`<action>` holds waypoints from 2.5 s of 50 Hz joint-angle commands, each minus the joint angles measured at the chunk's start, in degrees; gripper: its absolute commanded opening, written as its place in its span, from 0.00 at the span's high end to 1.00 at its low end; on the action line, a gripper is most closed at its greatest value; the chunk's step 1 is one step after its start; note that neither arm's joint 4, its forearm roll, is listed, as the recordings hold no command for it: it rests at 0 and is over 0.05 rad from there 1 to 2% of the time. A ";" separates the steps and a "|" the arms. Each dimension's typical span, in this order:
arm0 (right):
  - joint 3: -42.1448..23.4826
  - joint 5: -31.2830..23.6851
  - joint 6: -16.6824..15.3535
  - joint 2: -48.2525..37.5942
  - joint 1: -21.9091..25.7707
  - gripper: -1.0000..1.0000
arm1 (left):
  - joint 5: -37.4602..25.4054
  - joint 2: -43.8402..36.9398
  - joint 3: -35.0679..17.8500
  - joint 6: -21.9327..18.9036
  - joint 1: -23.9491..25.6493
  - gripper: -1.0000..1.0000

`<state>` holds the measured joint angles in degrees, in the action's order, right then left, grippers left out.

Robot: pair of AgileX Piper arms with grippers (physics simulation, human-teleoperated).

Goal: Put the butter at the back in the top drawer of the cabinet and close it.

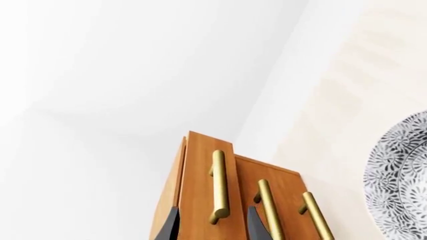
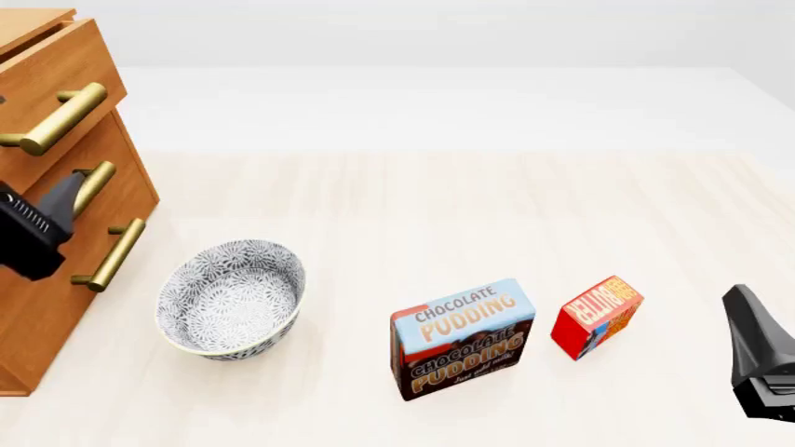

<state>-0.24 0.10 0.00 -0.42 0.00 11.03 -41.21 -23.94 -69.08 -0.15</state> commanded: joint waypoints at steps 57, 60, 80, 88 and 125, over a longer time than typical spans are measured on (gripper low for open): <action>0.00 0.00 0.00 0.00 0.00 0.00 | 4.44 -4.76 1.12 -0.82 -5.34 0.00; 0.00 0.00 0.00 0.00 0.00 0.00 | 5.09 -5.60 0.99 -0.82 -5.33 0.00; 0.00 0.00 0.00 0.00 0.00 0.00 | 8.99 -11.01 0.17 -0.52 -5.66 0.00; 0.00 0.00 0.00 0.00 0.00 0.00 | 9.85 -12.30 0.03 -0.33 -6.15 0.00; 0.00 0.00 0.00 0.00 0.00 0.00 | 11.65 -15.25 -0.51 -0.49 -7.64 0.00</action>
<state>-0.24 0.10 0.00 -0.42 0.00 22.31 -55.80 -24.24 -69.46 -7.26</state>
